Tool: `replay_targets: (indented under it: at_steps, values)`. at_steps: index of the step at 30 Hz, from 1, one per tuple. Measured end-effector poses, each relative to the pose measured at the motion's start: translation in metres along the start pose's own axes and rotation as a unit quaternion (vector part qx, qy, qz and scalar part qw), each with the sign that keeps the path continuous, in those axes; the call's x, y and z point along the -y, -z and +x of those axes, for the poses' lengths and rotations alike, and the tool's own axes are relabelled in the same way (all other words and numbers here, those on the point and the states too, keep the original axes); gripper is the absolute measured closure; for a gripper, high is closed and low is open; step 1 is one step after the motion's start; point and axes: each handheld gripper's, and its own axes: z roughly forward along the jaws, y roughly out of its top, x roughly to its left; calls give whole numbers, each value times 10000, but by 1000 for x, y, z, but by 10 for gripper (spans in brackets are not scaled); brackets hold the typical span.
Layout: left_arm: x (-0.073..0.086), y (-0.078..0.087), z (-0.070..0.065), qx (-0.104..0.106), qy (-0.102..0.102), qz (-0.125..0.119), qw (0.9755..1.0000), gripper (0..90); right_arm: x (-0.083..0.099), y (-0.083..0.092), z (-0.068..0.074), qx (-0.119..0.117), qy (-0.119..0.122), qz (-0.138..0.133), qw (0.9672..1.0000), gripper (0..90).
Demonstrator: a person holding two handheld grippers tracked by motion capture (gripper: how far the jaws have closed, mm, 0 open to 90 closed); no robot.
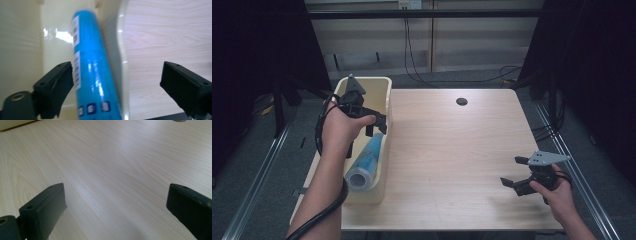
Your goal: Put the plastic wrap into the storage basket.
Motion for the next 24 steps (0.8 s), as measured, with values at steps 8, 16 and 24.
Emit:
replay_targets:
  at_steps: [8,16,24]
  values:
    - [-2,-3,-24,251,-315,-214,9990,63,0,2,-1,-18,-40,-9,10000,21]
    - [-2,-19,-53,484,-578,-190,9970,43,0,2,-1,-28,-34,-9,10000,21]
    - [1,-36,-75,628,-883,-124,9940,42,0,1,1,-10,-10,12,10000,21]
